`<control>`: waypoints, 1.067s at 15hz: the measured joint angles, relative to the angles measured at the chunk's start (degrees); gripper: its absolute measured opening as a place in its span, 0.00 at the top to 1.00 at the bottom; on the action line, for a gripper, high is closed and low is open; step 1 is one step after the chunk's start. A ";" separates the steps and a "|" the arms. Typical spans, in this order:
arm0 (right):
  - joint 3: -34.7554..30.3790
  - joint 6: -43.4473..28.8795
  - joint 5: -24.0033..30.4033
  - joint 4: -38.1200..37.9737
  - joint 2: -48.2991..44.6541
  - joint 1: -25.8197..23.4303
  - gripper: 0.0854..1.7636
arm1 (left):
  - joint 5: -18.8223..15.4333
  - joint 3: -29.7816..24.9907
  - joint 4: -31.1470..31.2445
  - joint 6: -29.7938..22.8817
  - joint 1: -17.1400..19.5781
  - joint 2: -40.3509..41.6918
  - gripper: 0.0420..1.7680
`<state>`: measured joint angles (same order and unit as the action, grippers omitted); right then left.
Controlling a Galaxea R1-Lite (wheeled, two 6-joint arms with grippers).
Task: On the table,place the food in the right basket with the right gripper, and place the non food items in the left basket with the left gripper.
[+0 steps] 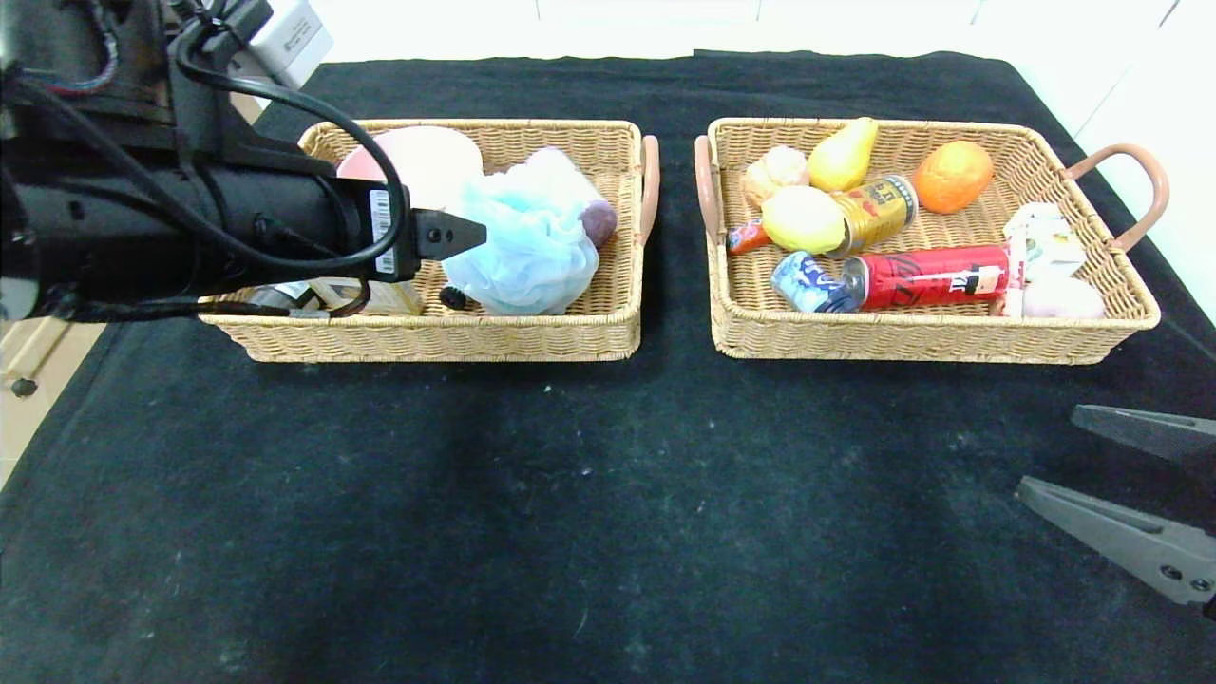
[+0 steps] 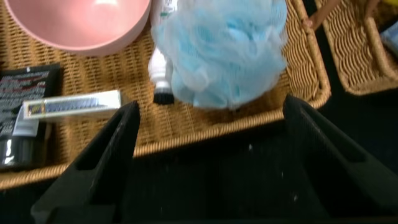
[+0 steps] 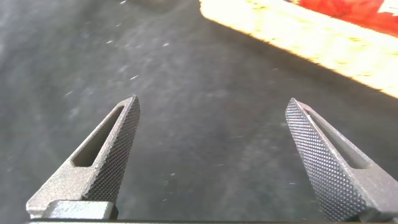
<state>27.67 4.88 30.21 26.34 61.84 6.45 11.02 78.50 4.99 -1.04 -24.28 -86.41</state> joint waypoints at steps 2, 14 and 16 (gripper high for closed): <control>0.30 -0.15 0.13 -0.57 -0.94 -3.54 0.03 | 0.02 -6.21 0.07 0.40 0.01 5.66 0.05; 8.05 -0.48 -0.04 -30.45 -22.54 -12.09 0.03 | -0.89 -24.37 13.29 2.51 10.20 40.57 0.04; 8.96 0.05 -0.22 -37.32 -26.71 -12.15 0.03 | -5.27 -22.95 18.96 3.12 13.35 46.14 0.04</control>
<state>36.63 4.92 29.99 -10.97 35.13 -5.71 5.75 55.54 23.94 2.08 -10.93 -40.27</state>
